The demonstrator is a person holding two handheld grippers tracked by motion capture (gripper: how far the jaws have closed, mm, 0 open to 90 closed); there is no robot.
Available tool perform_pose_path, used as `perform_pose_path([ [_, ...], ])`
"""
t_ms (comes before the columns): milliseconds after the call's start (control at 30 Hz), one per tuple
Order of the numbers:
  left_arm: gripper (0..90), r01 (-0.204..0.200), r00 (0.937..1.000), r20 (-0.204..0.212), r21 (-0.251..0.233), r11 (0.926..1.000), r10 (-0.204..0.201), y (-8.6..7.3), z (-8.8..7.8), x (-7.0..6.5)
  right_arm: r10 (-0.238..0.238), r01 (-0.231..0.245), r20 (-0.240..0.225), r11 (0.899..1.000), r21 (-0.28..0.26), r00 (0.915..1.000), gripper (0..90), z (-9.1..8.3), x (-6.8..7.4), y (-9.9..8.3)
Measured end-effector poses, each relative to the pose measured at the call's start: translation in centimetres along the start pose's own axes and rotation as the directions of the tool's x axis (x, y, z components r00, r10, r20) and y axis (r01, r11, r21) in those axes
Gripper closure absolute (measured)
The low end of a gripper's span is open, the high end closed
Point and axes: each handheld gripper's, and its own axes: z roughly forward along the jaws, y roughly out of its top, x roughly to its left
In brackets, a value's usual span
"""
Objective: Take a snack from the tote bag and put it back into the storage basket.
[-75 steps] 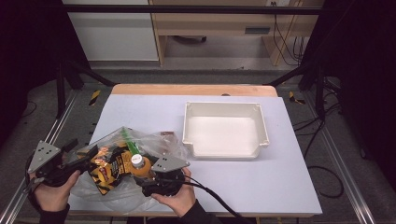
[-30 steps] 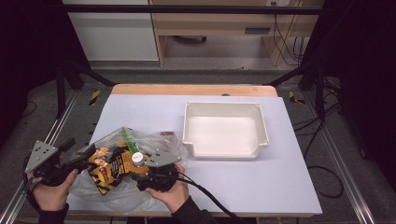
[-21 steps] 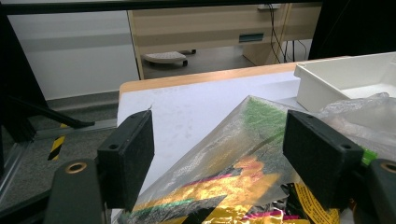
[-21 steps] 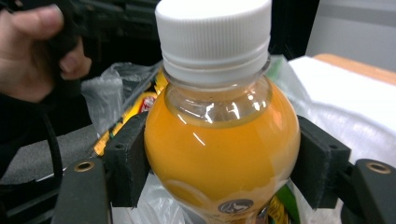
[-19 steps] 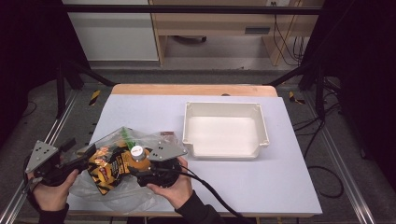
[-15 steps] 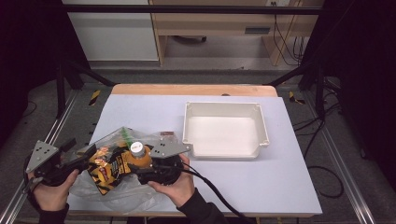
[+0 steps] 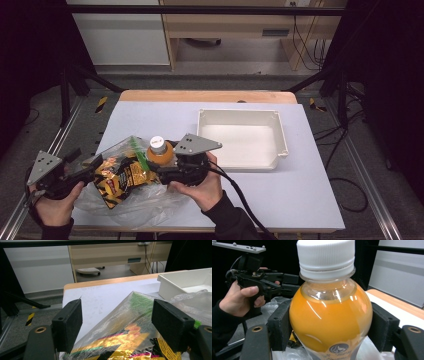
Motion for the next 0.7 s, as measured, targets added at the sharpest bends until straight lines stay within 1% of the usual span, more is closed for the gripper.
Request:
perform_pose_path([
  [67, 24.3, -0.001, 1.0, -0.001, 0.002, 1.0, 0.001, 0.0, 0.0, 0.0, 0.0, 0.0, 0.004, 1.0, -0.01, 1.0, 30.4, -0.6, -0.3, 0.3],
  [200, 24.3, -0.002, 1.0, -0.004, 0.001, 1.0, 0.002, 0.0, 0.0, 0.0, 0.016, -0.016, -0.001, 0.999, -0.041, 0.9999, 30.3, -2.0, -1.2, 0.8],
  [300, 24.3, 0.0, 1.0, 0.001, -0.003, 1.0, 0.0, 0.0, -0.1, 0.0, 0.007, -0.006, 0.027, 0.999, -0.047, 0.9996, 30.3, -3.1, -1.9, 1.1],
  [433, 24.3, -0.003, 1.0, 0.001, -0.002, 1.0, 0.003, 0.0, -0.1, 0.0, -0.013, 0.015, 0.07, 1.0, -0.022, 0.9974, 30.3, -4.6, -3.1, 1.1],
  [600, 24.3, -0.002, 1.0, 0.002, -0.003, 1.0, 0.002, 0.0, -0.1, -0.1, -0.019, 0.02, 0.117, 1.0, -0.007, 0.993, 30.3, -6.6, -4.8, 0.6],
  [700, 24.3, -0.006, 1.0, 0.002, 0.001, 1.0, 0.006, 0.0, 0.0, -0.3, -0.02, 0.02, 0.149, 1.0, 0.003, 0.9887, 30.3, -7.7, -5.9, 0.1],
])
